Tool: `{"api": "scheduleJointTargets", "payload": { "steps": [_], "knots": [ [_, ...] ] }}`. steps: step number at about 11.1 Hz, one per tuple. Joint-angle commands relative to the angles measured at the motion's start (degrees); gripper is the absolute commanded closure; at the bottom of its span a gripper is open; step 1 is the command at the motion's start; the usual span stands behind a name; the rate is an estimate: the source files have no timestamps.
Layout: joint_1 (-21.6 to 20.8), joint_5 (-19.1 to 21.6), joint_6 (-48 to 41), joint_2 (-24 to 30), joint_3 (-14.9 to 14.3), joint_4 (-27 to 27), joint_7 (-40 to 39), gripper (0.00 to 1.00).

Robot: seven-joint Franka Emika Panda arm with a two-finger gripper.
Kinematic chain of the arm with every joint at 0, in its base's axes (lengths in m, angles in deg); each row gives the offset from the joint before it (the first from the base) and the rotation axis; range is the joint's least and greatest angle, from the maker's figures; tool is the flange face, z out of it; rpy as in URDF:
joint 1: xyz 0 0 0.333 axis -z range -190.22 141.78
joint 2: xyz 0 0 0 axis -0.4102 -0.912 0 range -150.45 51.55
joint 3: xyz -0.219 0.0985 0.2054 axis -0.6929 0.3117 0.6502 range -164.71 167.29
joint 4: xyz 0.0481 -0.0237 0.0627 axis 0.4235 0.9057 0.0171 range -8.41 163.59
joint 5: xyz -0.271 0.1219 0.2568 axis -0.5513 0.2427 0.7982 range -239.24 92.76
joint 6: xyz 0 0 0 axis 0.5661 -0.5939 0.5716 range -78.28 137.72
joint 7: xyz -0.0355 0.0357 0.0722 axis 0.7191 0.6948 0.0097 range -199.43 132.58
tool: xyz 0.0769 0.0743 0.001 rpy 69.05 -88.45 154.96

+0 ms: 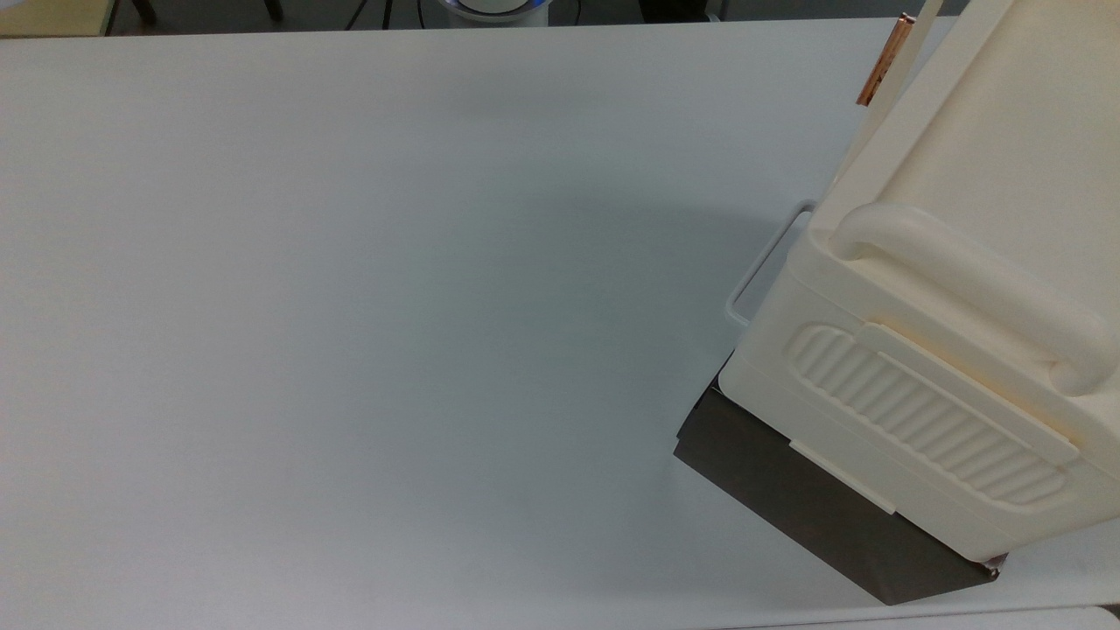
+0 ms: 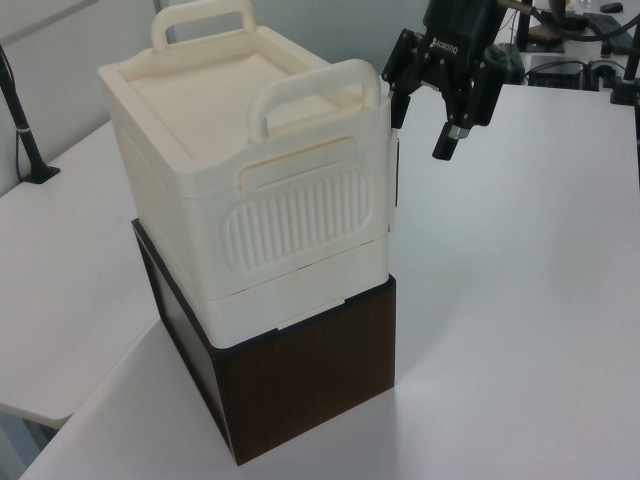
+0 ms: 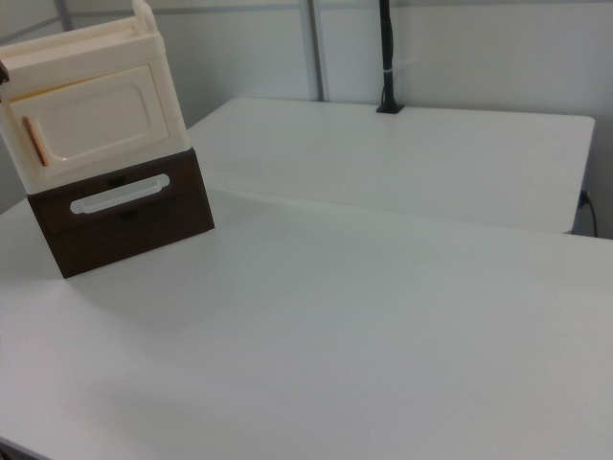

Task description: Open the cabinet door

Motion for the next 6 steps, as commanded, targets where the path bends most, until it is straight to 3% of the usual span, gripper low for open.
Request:
{"api": "scheduleJointTargets", "payload": {
  "steps": [1,6],
  "knots": [
    [0.2,-0.4,2.2,-0.3,-0.2,1.5,0.5,0.00],
    [1.1,-0.3,-4.0,1.2,-1.0,2.3,0.5,0.00]
  ]
}}
